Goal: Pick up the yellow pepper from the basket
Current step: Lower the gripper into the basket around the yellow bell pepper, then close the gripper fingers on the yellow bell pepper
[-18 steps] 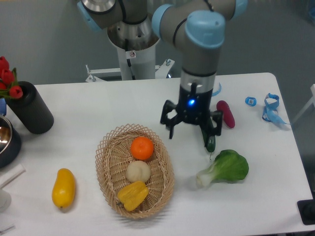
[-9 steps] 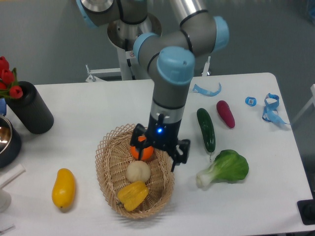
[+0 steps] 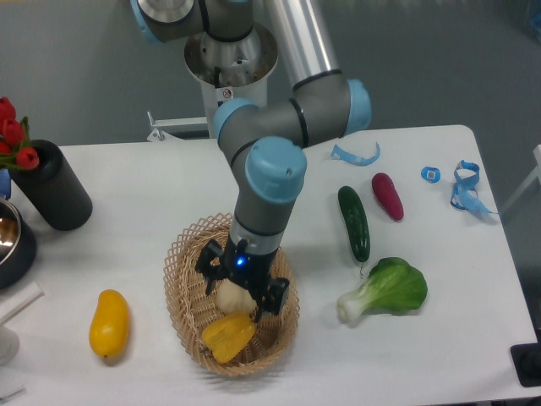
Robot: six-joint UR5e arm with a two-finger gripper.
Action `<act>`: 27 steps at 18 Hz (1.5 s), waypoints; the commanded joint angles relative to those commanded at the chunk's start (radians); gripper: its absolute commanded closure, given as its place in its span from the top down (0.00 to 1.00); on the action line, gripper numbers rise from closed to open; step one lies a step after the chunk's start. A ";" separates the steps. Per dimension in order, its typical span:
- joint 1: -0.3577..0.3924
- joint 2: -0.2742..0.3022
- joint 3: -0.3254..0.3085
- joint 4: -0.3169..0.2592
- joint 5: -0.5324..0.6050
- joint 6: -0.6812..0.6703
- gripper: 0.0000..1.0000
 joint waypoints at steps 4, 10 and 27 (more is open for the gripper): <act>0.000 -0.024 0.018 0.005 0.000 0.000 1.00; 0.000 -0.046 0.029 0.003 0.005 -0.002 1.00; 0.000 -0.097 0.052 0.003 0.032 0.003 1.00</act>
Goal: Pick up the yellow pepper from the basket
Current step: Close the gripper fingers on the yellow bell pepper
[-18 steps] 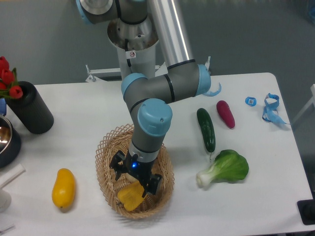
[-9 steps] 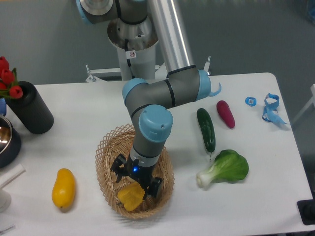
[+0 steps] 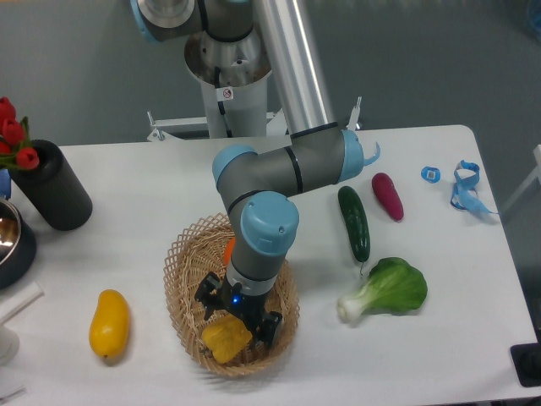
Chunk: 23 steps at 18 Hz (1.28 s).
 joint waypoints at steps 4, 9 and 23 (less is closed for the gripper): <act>0.000 -0.003 -0.005 0.002 0.003 0.002 1.00; 0.000 -0.008 -0.005 0.002 0.012 0.000 1.00; -0.018 -0.022 -0.003 0.002 0.052 -0.002 1.00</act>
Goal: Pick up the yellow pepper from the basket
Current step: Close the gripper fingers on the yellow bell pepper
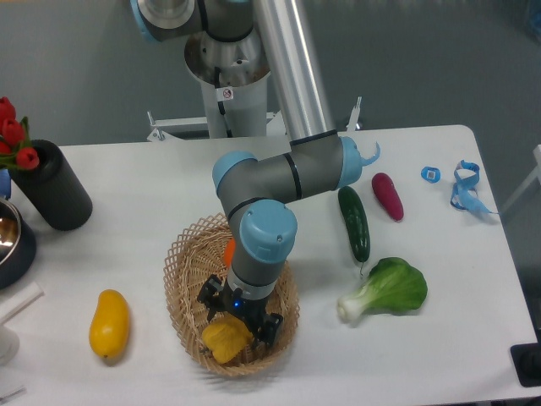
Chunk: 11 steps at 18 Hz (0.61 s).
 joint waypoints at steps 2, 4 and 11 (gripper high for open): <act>0.000 -0.002 0.002 0.000 0.000 0.000 1.00; -0.002 -0.003 0.003 0.002 0.002 -0.003 0.93; -0.006 0.008 0.005 0.006 0.000 -0.008 0.48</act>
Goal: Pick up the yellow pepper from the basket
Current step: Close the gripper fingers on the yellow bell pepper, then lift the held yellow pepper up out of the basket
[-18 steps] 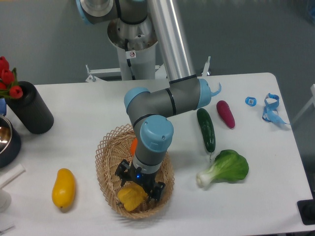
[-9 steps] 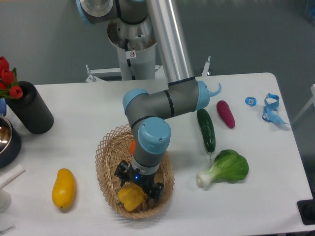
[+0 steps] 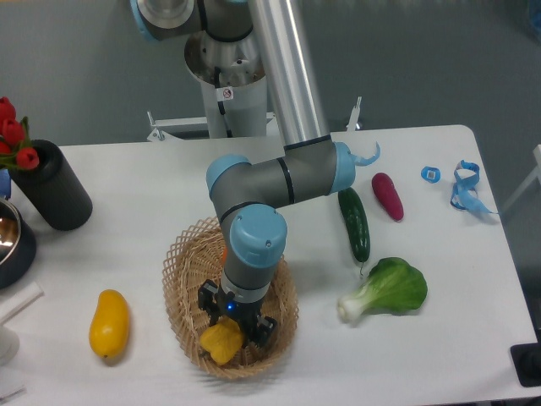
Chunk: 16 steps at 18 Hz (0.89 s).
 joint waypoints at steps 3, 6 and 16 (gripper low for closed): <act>0.000 0.011 0.003 0.000 -0.003 0.000 0.45; 0.002 0.023 0.003 0.000 -0.003 0.002 0.44; 0.092 0.212 0.024 -0.002 -0.026 -0.018 0.44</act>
